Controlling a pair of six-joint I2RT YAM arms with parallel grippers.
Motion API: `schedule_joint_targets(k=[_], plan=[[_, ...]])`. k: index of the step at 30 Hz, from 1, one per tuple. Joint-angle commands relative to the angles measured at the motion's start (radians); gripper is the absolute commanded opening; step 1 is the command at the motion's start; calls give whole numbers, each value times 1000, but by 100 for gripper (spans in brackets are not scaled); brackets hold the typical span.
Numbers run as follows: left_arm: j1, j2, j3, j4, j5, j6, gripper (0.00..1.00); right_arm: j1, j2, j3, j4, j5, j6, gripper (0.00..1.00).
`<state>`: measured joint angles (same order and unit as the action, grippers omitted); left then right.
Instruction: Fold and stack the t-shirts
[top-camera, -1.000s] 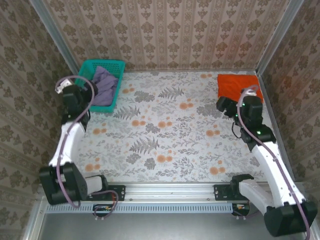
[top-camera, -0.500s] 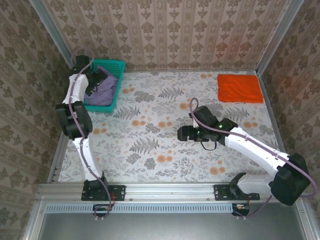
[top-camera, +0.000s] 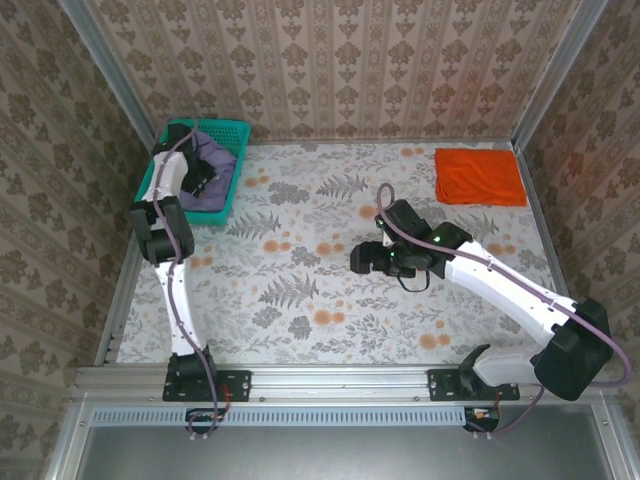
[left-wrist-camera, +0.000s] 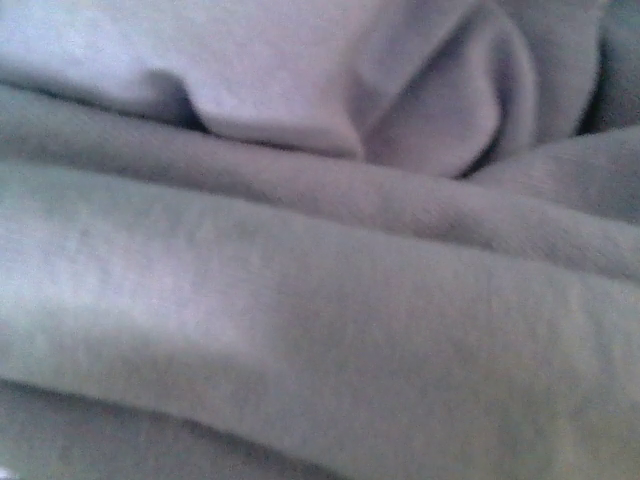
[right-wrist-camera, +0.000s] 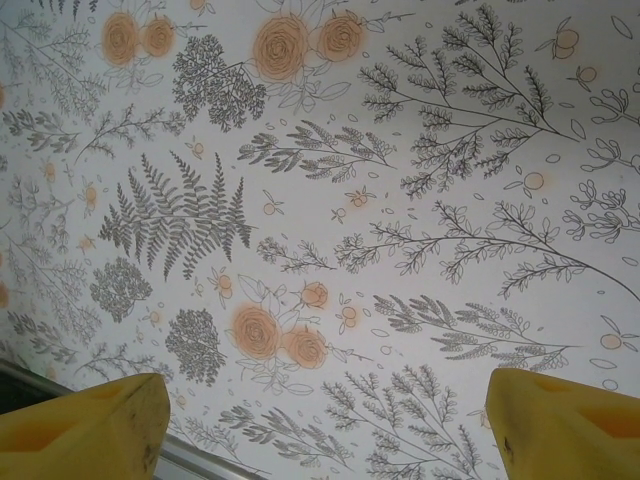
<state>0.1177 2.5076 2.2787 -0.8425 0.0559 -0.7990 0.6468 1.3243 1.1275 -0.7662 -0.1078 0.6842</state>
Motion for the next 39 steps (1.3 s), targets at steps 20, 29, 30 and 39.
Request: schedule_joint_targets(k=[20,29,30,39], plan=[[100,-24,191,122,20,-112,0,12,73,146,-63,39,-34,83],[27,-266,210,214,-64,-67,0,14,-3,136,-46,63,-48,82],[10,-303,209,226,-85,-40,0,14,-11,131,-43,69,-49,82],[-220,-595,205,323,-162,221,0,10,-109,92,-1,148,-65,82]])
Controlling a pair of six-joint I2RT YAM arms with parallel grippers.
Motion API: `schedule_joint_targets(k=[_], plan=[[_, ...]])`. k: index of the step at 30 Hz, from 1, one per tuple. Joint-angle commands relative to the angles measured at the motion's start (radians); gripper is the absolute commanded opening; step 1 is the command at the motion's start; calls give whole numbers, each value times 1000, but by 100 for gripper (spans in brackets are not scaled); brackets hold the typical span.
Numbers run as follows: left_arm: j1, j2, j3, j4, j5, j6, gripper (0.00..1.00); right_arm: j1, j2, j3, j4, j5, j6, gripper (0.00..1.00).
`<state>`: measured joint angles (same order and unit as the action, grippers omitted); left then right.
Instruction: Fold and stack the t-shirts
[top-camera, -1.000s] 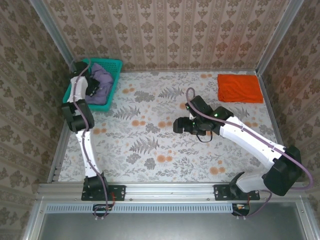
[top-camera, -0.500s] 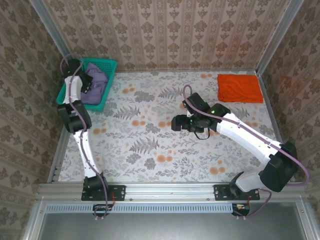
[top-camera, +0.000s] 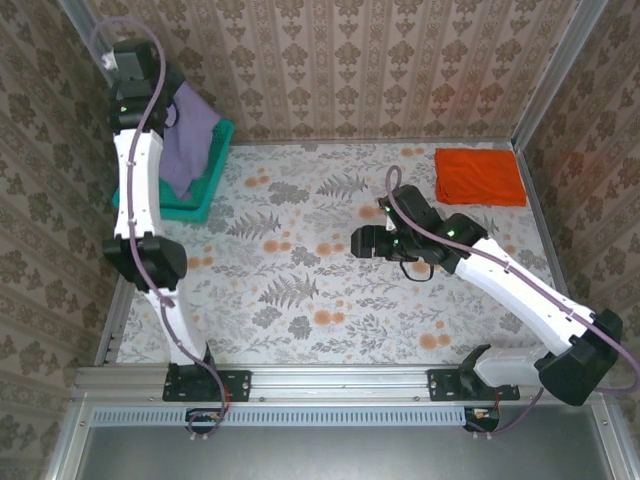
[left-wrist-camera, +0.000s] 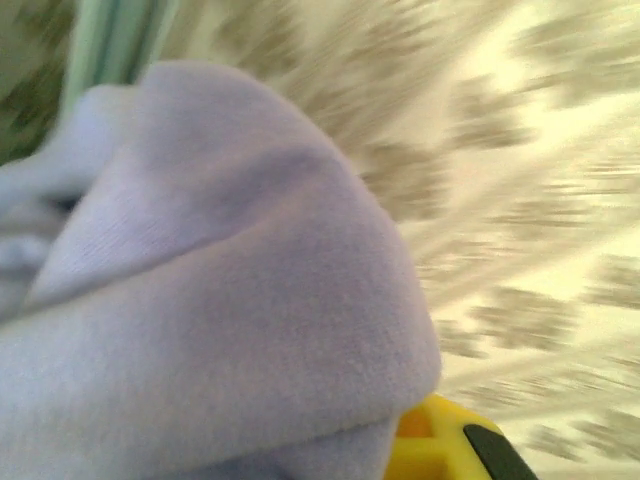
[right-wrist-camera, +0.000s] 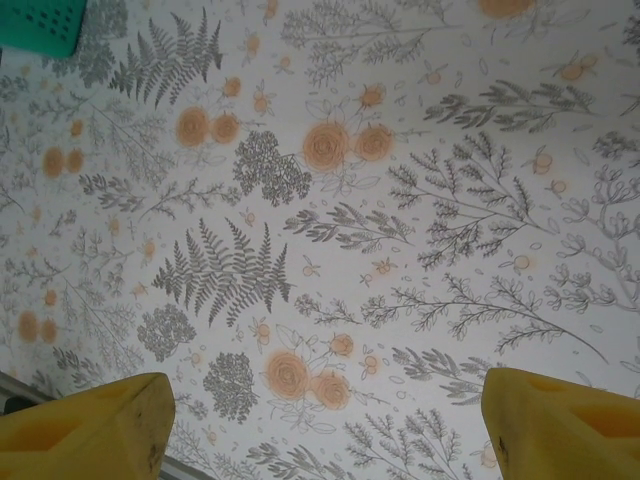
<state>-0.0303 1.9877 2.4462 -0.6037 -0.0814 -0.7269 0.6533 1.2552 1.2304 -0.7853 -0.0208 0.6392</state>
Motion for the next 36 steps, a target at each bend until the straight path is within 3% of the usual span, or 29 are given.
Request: schedule_joint_targets(k=[1,5,9,11,14,16,18,19,21,26,29,36], plan=[[-121,-100,48,85,-27,197,0,2,-54,-9,27,73,-22,82],[-309,-182,55,93,-6,304,0,0,-114,-3,68,137,-38,82],[-483,-224,24,109,29,308,0,-7,-171,-2,113,207,-69,83],[-510,-232,-21,109,52,250,0,-15,-192,-3,129,241,-80,84],[-501,-228,-114,73,72,147,10,-38,-213,-17,150,271,-84,85],[-469,-198,-165,1,100,62,25,-61,-211,-26,146,268,-75,86],[-396,-147,-231,-55,234,-29,62,-88,-196,-32,118,261,-42,86],[-370,-129,-259,-95,273,-66,70,-101,-188,-37,107,252,-27,86],[-309,-129,-401,-114,343,-107,99,-126,-172,-57,85,218,8,86],[-245,-291,-860,16,330,-116,100,-162,-159,-166,81,140,70,87],[-264,-333,-951,-15,351,-78,100,-196,-141,-244,74,85,102,86],[-403,-326,-1087,-156,449,66,90,-280,-52,-382,113,-22,123,82]])
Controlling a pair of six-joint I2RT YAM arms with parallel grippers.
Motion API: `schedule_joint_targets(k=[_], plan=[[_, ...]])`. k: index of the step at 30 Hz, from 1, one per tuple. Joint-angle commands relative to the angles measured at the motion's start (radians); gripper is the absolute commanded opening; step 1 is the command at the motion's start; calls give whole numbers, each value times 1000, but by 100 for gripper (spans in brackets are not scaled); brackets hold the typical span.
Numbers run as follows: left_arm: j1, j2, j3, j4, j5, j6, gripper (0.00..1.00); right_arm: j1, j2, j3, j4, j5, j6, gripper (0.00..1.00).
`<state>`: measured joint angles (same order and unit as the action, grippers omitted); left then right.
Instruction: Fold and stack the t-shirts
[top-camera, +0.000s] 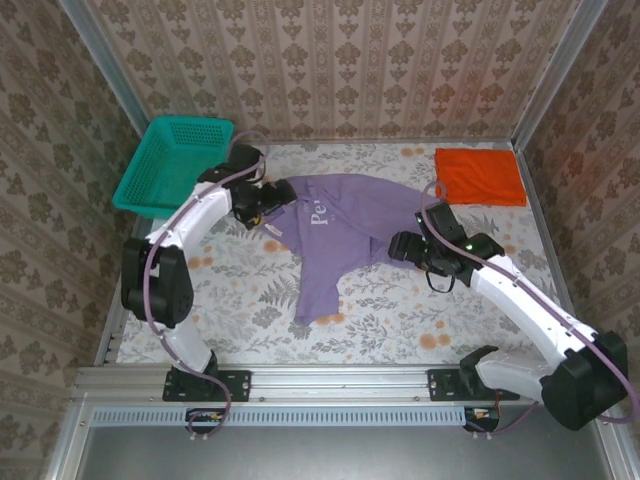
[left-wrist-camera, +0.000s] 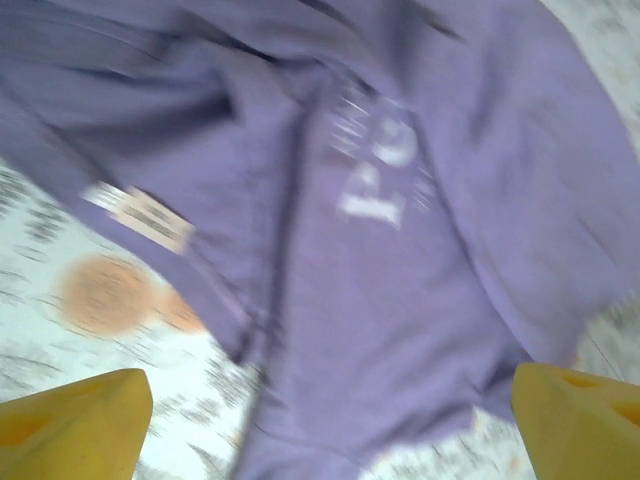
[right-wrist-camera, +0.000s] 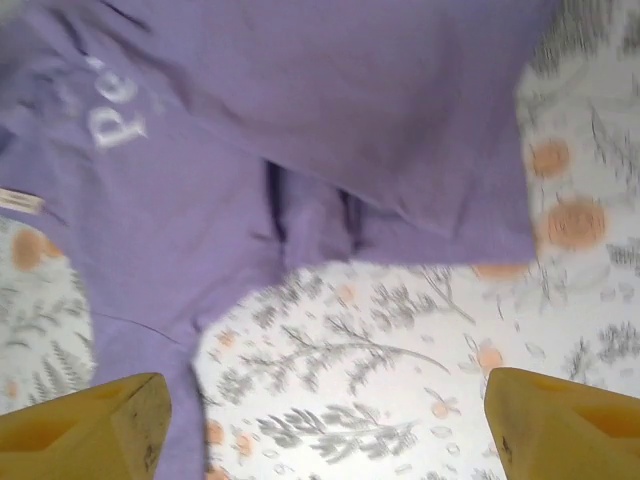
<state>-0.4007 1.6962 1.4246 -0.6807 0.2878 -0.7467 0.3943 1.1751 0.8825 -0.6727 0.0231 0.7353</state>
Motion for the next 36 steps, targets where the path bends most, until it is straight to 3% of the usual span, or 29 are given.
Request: schedule_joint_targets(k=[1,7,9,13,16,25,31,36], plan=[[-40,-39,-92,-93,92,103,89,-33,43,-44,5,-70,26,82],[-50,-87,-270,-154,128,169,81,-156,154,-88,41,-121,4,66],[-64,-90,-321,-129,196,162,78,-195,191,-94,58,-126,-8,59],[-109,-38,-308,-184,298,243,76,-269,287,-93,101,-165,-17,47],[-161,-2,-289,-280,299,333,69,-311,353,-81,130,-200,-23,39],[-257,31,-339,-272,302,363,72,-352,433,-63,253,-227,-18,39],[-276,83,-325,-276,215,366,58,-360,398,-84,318,-248,-16,37],[-294,87,-305,-274,125,362,56,-365,385,-89,330,-252,-5,36]])
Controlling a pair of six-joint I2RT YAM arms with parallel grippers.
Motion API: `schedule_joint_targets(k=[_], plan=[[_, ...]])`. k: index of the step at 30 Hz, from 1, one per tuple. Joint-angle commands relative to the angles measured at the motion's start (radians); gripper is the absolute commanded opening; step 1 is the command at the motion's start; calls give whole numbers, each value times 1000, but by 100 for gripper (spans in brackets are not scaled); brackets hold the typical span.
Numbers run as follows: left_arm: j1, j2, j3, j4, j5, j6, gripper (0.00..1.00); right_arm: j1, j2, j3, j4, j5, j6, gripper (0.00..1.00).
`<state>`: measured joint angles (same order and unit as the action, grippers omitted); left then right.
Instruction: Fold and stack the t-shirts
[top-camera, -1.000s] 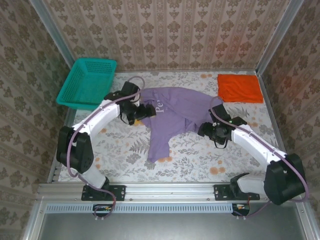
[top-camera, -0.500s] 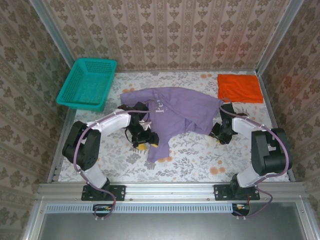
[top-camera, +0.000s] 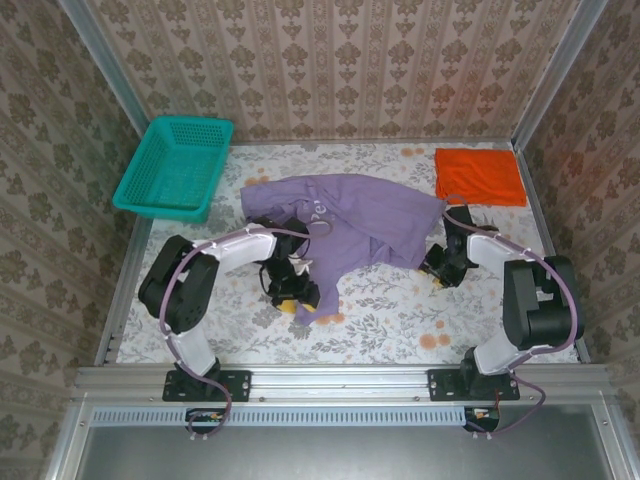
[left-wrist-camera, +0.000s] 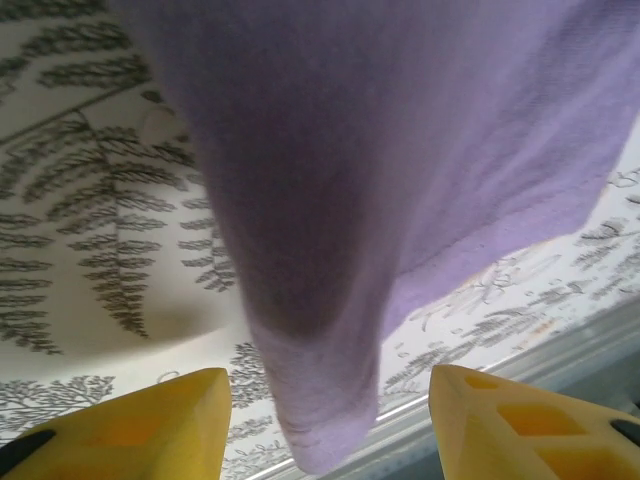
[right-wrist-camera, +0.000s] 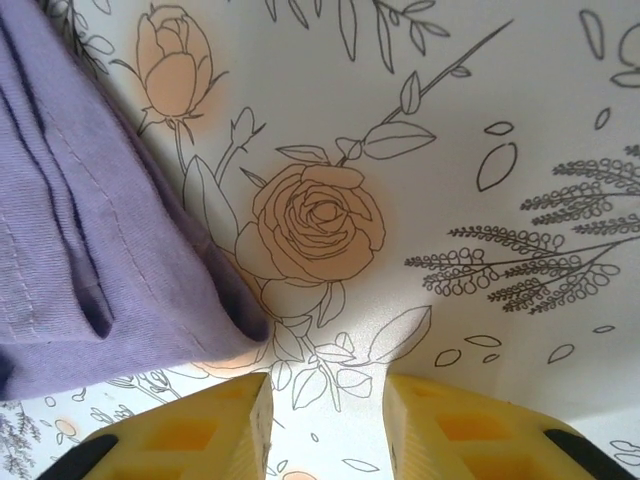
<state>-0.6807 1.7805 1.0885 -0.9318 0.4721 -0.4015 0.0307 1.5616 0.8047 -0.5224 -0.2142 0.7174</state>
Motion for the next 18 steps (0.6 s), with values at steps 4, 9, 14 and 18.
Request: schedule_joint_targets(k=[4,9,14,18], plan=[[-20,23,28,-15,-53,16,54,-3,-48,-32,200,-26,31,33],[-21,27,10,24,-52,-1,31,-5,-135,-80,204,15,30,34],[-23,17,49,13,-68,10,3,-9,-56,-70,203,5,22,35],[-22,-39,120,-54,-159,45,0,-8,5,-63,226,-8,30,35]])
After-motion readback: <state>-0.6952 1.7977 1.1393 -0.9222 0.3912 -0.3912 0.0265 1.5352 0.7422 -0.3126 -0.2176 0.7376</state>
